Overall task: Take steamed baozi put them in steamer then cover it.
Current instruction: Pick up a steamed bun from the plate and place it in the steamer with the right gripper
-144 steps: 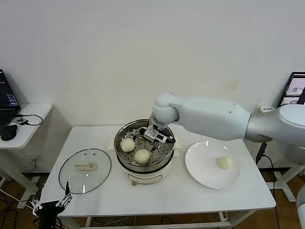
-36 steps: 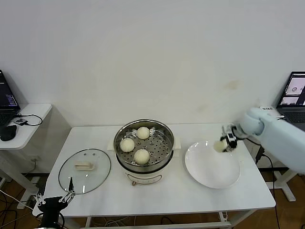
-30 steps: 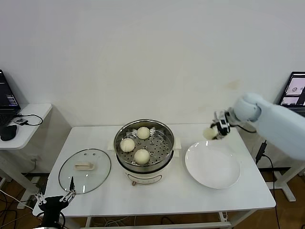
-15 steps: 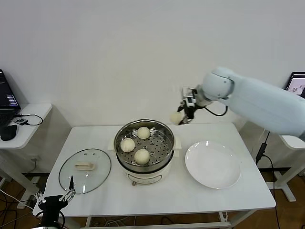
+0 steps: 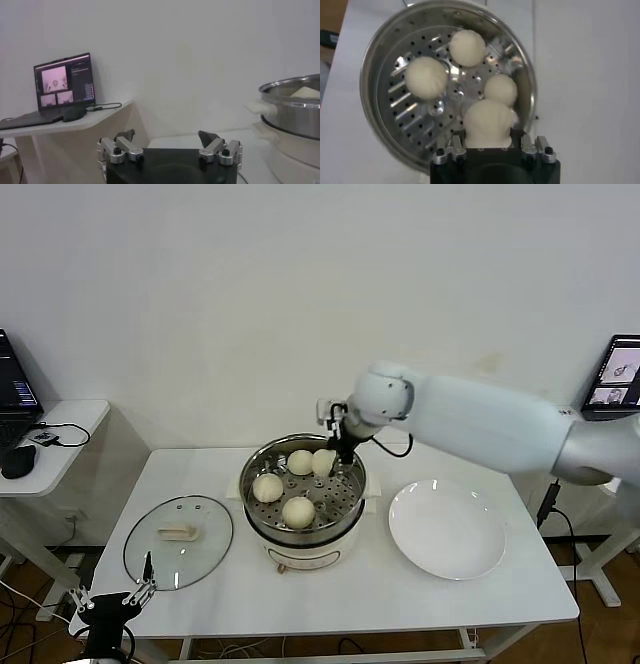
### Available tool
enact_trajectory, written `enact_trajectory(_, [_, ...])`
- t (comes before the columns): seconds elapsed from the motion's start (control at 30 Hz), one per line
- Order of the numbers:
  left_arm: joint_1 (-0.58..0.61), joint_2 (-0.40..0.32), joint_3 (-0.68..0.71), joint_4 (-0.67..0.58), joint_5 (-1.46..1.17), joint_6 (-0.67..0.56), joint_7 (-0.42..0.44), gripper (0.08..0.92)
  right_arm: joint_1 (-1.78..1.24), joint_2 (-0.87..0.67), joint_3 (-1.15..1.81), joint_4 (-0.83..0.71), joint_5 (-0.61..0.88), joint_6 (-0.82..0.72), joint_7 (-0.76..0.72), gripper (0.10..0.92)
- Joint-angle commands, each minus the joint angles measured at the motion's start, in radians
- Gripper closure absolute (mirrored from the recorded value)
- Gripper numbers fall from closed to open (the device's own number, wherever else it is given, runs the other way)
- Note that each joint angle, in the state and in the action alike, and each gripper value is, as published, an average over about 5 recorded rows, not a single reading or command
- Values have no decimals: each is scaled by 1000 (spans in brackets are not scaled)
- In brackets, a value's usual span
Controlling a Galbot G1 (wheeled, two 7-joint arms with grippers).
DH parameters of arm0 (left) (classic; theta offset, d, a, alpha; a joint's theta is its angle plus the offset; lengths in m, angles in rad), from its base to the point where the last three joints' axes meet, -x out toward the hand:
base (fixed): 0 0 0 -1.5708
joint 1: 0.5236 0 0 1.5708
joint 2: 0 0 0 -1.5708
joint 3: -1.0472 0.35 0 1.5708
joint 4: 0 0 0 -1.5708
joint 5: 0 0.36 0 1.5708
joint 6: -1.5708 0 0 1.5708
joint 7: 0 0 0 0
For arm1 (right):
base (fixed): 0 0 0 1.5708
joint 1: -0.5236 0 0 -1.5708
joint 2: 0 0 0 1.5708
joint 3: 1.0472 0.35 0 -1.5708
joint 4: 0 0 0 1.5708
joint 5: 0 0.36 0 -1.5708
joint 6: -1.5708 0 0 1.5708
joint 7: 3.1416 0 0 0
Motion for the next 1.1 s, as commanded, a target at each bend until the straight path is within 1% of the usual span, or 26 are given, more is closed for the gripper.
enact_trajectory(0.03, [-7, 0, 2, 6, -2, 0, 0, 177, -58, 69, -25, -43, -17, -62, 41, 448])
enact_trajectory(0.23, [-12, -1, 7, 13, -2, -1, 0, 177, -80, 72, -23, -67, -54, -66, 46, 448])
enact_trajectory(0.7, [-12, 2, 1, 17, -4, -2, -1, 177, -98, 45, 5, -57, -60, -69, 57, 448])
enact_trajectory(0.8, [-10, 2, -1, 17, -5, -2, -1, 177, -89, 21, 21, -39, -52, -69, 60, 408])
enact_trajectory(0.93, [-10, 2, -2, 18, -5, -2, -1, 177, -75, -33, 61, 12, -26, -69, 76, 297])
enact_trajectory(1.0, [-10, 2, -2, 18, -5, -2, -1, 177, -69, -80, 90, 60, -5, -69, 94, 246])
enact_trajectory(1.1, [-12, 4, -2, 22, -6, -2, -1, 177, -70, -171, 134, 150, 45, -68, 151, 209])
